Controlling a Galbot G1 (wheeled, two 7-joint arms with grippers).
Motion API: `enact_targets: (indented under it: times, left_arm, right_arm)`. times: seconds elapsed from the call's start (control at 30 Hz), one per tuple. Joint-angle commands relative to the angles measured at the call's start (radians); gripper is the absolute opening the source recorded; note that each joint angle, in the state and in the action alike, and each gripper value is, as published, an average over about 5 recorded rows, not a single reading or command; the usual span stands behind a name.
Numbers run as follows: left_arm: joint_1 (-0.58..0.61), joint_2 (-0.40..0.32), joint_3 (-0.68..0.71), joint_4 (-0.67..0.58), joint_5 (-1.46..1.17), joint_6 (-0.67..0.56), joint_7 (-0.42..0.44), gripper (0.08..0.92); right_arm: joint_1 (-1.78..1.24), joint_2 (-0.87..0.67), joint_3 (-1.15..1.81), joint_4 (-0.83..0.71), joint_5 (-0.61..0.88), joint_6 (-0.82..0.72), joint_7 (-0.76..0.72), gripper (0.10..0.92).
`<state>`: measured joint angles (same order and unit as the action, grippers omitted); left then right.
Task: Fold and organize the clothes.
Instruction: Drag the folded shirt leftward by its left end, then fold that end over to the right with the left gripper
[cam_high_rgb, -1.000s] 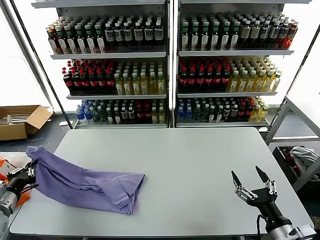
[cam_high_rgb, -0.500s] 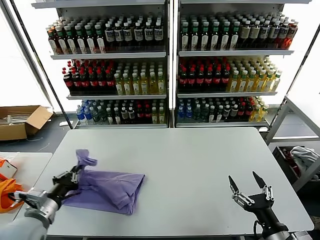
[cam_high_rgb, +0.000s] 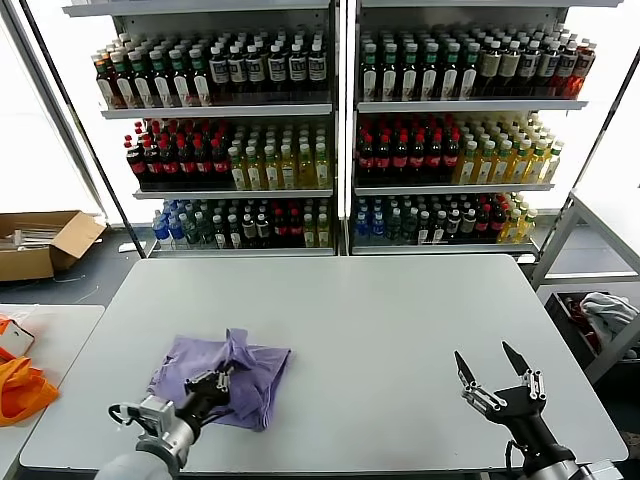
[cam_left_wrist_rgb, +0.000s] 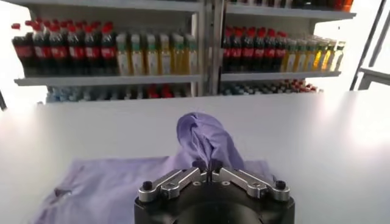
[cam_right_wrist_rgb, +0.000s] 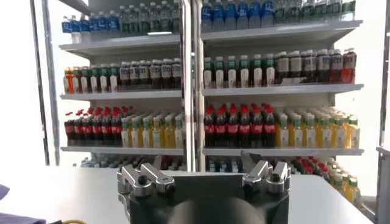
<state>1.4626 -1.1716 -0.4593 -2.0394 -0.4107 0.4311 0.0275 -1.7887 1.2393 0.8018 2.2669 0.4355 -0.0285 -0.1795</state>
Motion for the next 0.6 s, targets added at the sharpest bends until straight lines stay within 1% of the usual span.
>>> enact_targets:
  times: [0.03,0.17,0.37,0.47,0.6]
  left_arm:
    - [0.015,-0.047,0.108,0.038,0.003,0.006,-0.007,0.173]
    - [0.033,-0.049,0.106,-0.015,0.002,0.009,-0.009,0.293]
    - [0.052,-0.042,0.081,-0.134,-0.03,0.023,-0.024,0.467]
    - [0.059,-0.023,0.028,-0.211,-0.09,0.036,-0.023,0.553]
    - [0.048,0.037,-0.109,-0.285,-0.207,0.061,-0.026,0.666]
  right_arm:
    - [0.003,-0.002,-0.001,-0.009,-0.001,-0.002,0.001,0.823]
    - [0.023,0.002,-0.015,-0.015,-0.007,-0.009,0.003,0.823]
    - [0.032,0.002,-0.023,-0.006,-0.004,-0.019,0.004,0.823]
    - [0.03,0.002,-0.022,-0.005,-0.001,-0.019,0.004,0.823]
    - [0.031,0.002,-0.022,-0.002,0.003,-0.019,0.005,0.823]
